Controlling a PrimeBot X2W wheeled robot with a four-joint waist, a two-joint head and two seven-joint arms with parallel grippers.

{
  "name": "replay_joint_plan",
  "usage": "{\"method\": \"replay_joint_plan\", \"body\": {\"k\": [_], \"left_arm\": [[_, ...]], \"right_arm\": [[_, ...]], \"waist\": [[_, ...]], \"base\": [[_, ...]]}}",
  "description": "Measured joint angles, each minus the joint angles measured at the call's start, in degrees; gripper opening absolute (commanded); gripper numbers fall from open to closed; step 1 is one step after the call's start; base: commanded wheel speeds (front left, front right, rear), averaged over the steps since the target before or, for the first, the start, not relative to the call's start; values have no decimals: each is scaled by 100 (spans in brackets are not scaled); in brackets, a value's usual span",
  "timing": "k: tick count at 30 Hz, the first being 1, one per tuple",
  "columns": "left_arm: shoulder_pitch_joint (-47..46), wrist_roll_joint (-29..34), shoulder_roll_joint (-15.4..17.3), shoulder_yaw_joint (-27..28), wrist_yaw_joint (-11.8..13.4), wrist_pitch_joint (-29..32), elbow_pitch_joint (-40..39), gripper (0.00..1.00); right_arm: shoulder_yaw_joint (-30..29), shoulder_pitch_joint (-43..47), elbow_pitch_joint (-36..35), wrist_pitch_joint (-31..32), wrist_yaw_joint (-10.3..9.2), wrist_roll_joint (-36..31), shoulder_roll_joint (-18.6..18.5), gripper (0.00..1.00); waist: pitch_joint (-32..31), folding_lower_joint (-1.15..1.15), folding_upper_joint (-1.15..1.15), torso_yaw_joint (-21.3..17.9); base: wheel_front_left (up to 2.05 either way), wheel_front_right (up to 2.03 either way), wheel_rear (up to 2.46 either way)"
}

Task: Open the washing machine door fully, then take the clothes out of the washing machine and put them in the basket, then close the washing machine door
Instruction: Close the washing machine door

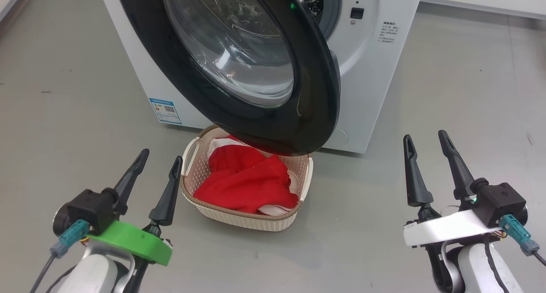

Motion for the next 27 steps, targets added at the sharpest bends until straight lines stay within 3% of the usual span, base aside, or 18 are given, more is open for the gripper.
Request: {"method": "replay_joint_plan", "body": {"k": [27], "left_arm": [[192,194,-312,302,0,-69,131,100]], "right_arm": [[86,1,115,0,3,-93,10,100]], "waist": [[-25,0,0,-161]], "base": [[0,0,0]]}}
